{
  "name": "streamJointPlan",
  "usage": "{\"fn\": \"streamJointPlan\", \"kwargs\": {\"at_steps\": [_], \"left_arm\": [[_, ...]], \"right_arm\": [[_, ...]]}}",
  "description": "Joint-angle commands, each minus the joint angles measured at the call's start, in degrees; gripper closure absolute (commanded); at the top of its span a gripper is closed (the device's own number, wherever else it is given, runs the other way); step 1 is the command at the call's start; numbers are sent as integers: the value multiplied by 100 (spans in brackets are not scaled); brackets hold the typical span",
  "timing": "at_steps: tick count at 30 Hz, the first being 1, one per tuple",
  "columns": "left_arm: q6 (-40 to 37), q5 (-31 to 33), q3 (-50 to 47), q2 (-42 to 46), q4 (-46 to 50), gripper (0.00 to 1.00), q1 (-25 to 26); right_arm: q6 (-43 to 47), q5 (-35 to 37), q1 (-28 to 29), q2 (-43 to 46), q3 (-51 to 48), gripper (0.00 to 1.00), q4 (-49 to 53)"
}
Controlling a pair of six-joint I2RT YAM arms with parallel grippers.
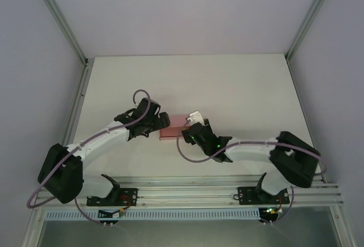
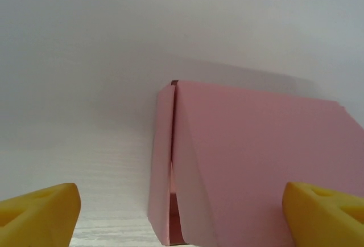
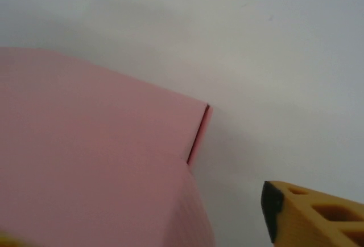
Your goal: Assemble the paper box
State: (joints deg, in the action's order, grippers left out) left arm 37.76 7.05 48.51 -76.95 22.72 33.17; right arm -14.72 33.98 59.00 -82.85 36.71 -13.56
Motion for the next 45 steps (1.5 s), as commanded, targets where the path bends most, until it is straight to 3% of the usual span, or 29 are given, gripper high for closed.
{"fn": "streamJointPlan", "kwargs": {"at_steps": [1,3,8,10,16,19,25,30,34,39,42,45], "left_arm": [[-102,-256,-251,-230,-132,14,-45],[-100,-329,-328,-347,-247,20,-57],[-159,-503,-394,-531,-446,29,-56],[-207,-588,-446,-566,-532,33,-57],[-144,-611,-580,-705,-813,40,-52],[-42,-353,-536,-747,-716,50,0],[-211,268,-208,-1085,-22,51,284],[-151,129,-123,-1305,-39,51,365],[-181,-63,-110,-1150,-142,50,410],[-307,-434,123,-662,-317,42,401],[-392,-590,283,-460,-509,30,385],[-423,-591,426,-518,-392,29,217]], "right_arm": [[-222,-1131,35,873,-285,9,1169],[-179,-1847,33,1482,-413,0,1620],[-167,-1817,-58,2246,-234,0,1872],[-84,-1905,-240,1973,128,0,1891],[-1056,-2140,-1030,258,1634,0,3184],[-1424,-2454,-1392,-153,1765,0,3196],[-1546,-2971,-1798,-689,1814,0,2917],[-1493,-3249,-1899,-1510,2286,0,3315],[-1472,-3018,-1892,-1904,2470,0,3608],[-1456,-2959,-1904,-1615,2449,0,3565],[-1435,-3112,-1951,-1301,2412,0,3379],[-1498,-3374,-2069,-1173,2394,0,3226]]}}
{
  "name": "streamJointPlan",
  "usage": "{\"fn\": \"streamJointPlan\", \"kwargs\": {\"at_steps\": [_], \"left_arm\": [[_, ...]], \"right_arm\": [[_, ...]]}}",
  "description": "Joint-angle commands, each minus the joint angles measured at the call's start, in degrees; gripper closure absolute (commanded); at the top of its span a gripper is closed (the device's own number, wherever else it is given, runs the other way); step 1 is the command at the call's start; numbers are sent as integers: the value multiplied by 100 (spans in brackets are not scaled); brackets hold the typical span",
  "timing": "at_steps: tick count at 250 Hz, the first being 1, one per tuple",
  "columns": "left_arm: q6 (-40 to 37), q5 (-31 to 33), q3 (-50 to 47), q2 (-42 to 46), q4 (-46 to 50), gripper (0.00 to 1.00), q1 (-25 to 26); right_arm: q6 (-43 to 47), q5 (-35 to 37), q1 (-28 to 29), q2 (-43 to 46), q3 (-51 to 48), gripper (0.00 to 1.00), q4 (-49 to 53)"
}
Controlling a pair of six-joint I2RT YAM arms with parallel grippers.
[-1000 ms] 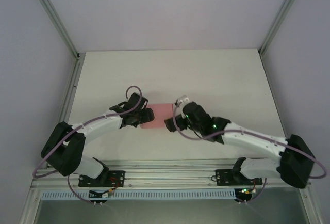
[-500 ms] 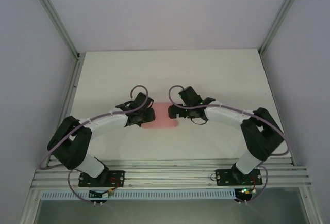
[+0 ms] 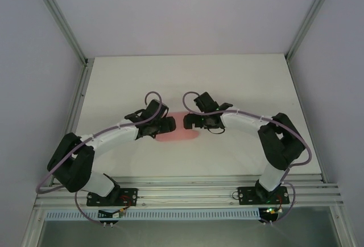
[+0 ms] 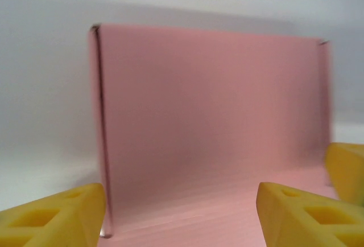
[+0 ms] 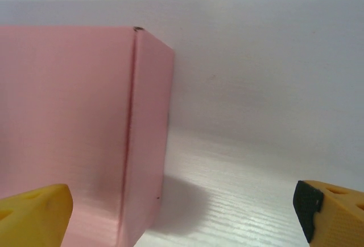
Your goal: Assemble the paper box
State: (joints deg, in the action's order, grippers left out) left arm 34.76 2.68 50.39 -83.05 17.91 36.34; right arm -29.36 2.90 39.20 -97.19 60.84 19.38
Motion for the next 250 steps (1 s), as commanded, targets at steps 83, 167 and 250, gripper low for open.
{"fn": "streamJointPlan", "kwargs": {"at_steps": [83,167,250], "left_arm": [[-107,-1582,-509,-286,-1264,31,-1159],[239,-2593,-1359,-794,-2784,56,-1798],[486,-3194,-2088,-812,-3794,82,-2211]], "right_arm": [[-317,-1645,-521,-134,23,0,-637],[-416,-2155,-686,-457,96,0,-587],[-608,-2814,-763,-681,166,0,-811]]}}
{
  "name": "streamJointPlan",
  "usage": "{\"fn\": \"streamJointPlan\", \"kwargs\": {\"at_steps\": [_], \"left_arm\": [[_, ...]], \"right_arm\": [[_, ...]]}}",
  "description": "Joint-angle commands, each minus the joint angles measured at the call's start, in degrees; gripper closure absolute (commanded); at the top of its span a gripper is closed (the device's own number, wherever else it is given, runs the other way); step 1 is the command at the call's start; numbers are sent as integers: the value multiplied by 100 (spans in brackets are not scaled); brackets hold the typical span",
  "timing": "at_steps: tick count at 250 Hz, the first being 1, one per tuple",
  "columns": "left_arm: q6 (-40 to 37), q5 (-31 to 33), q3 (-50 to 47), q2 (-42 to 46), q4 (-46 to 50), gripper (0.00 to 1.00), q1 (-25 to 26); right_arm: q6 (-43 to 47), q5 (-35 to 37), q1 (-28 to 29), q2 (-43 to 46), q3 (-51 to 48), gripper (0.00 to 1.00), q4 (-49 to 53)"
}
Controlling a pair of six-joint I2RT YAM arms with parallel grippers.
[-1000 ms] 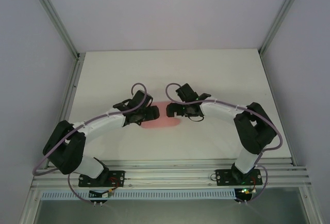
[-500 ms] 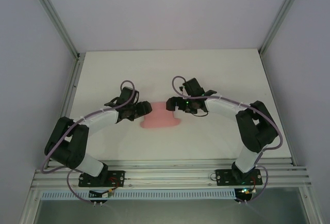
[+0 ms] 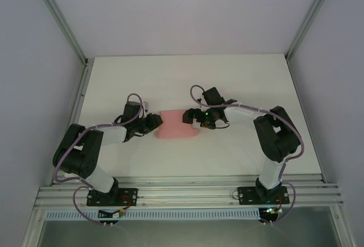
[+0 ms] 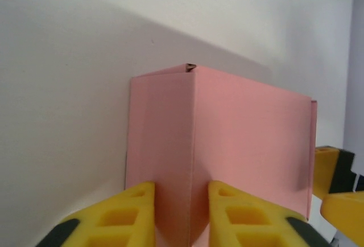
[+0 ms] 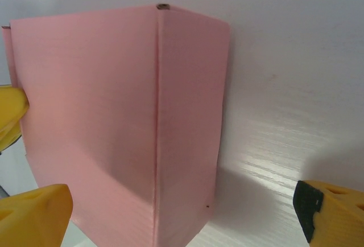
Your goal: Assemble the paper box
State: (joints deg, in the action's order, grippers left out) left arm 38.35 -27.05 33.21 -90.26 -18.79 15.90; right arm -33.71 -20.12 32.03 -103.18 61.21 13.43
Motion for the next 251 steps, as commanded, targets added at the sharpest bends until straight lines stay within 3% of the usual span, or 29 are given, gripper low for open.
{"fn": "streamJointPlan", "kwargs": {"at_steps": [1,99,155,175,217,251], "left_arm": [[133,-222,-388,-90,-124,82,-171],[48,-302,-560,89,-179,84,-350],[241,-504,-732,-145,-711,85,-404],[261,-610,-721,-224,-830,85,-411],[189,-732,-635,-70,-887,81,-411],[101,-571,-545,275,-731,77,-410]], "right_arm": [[-176,-520,-43,-77,129,0,-226],[-797,-1627,-107,-440,59,1,-1279],[-1296,-2013,-197,-583,-224,1,-1988],[-1524,-2234,-223,-639,-319,7,-2460],[-1563,-2396,-244,-598,-285,37,-2582],[-1717,-2409,-301,-421,-441,52,-2815]]}}
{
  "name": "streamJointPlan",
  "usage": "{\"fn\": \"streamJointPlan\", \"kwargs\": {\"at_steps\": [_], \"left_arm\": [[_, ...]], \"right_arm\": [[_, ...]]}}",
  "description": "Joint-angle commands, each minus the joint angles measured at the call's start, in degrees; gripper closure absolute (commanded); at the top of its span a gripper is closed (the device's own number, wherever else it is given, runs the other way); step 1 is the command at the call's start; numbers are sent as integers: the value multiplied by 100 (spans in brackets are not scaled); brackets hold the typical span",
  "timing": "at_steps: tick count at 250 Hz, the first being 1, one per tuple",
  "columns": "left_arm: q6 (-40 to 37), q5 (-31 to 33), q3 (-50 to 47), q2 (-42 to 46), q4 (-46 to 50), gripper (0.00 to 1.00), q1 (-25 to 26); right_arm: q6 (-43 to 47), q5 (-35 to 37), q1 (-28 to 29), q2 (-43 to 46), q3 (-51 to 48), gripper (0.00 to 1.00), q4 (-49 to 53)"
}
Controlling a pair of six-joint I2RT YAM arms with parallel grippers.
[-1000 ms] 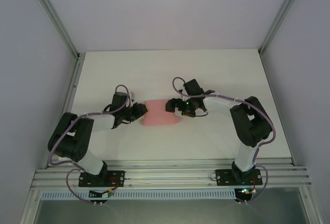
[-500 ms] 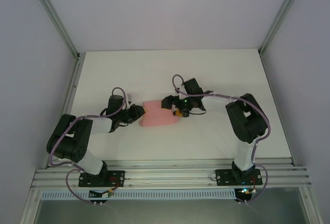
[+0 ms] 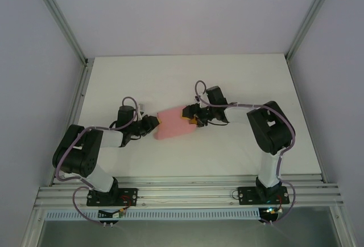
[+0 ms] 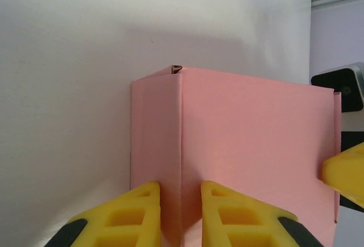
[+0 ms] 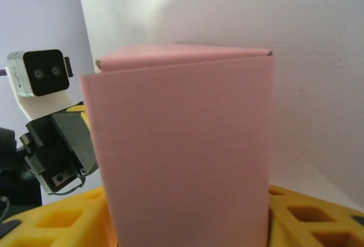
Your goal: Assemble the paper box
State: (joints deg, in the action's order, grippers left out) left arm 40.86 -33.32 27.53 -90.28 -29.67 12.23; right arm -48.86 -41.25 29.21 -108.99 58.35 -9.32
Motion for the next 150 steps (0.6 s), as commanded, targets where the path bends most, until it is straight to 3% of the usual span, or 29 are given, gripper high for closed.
{"fn": "streamJointPlan", "kwargs": {"at_steps": [1,26,68,104,127,150], "left_arm": [[-149,59,28,289,370,77,-44],[-350,209,155,712,642,59,-38],[-1699,765,900,1925,2089,1,129],[-4295,2136,1459,2813,3107,0,1395],[-6212,2397,1993,2905,3899,0,2282],[-7560,2227,2596,2707,5201,0,2686]], "right_arm": [[-216,-295,-11,164,-164,52,-551],[-454,-372,-71,324,-341,60,-806],[-865,-410,-177,623,-360,62,-657],[-2450,-815,-624,879,-364,64,-502],[-2885,-1120,-852,1058,-163,60,262],[-3027,-1319,-1024,1279,90,61,1257]]}}
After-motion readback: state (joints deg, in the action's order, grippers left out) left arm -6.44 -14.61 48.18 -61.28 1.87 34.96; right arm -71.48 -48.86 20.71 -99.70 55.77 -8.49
